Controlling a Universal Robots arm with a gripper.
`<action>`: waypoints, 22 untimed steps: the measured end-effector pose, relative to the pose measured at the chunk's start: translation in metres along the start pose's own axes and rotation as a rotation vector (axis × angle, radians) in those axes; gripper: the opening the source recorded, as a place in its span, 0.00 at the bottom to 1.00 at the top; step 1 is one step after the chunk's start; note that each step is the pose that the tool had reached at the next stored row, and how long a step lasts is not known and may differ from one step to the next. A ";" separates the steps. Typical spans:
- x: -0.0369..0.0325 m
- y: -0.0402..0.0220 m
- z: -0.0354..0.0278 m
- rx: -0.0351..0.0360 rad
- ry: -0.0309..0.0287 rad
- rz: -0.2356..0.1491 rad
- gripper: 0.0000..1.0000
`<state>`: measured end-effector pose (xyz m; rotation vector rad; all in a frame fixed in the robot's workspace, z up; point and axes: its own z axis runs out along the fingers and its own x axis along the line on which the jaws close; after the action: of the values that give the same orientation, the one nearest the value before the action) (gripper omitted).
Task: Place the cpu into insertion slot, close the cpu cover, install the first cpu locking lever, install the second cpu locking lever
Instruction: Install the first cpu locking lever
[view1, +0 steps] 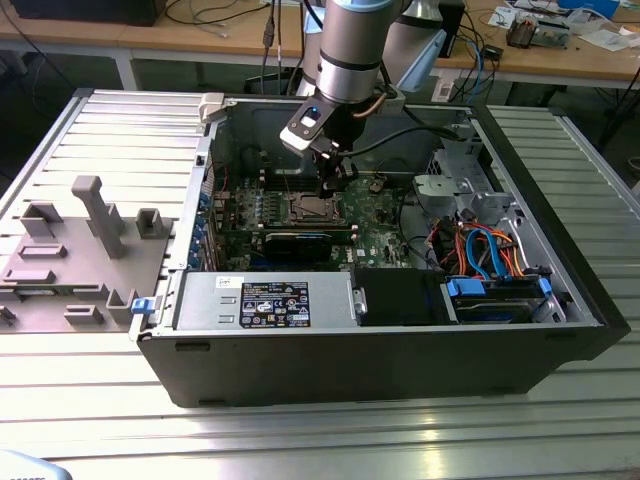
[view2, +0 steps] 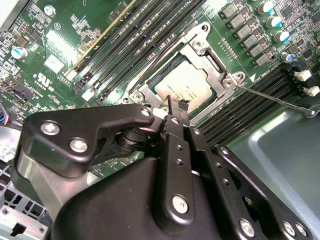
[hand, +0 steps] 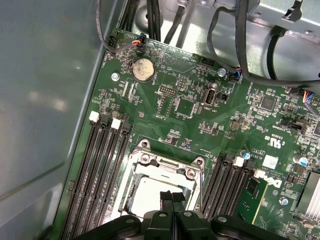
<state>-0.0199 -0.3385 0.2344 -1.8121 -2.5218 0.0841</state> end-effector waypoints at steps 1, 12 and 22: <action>0.0000 0.0000 0.0000 0.0000 0.0000 -0.001 0.11; 0.0000 0.0000 0.0000 0.0000 -0.0006 -0.010 0.11; 0.0000 0.0000 0.0001 -0.0001 -0.0012 -0.018 0.11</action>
<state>-0.0199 -0.3385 0.2343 -1.7891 -2.5388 0.0846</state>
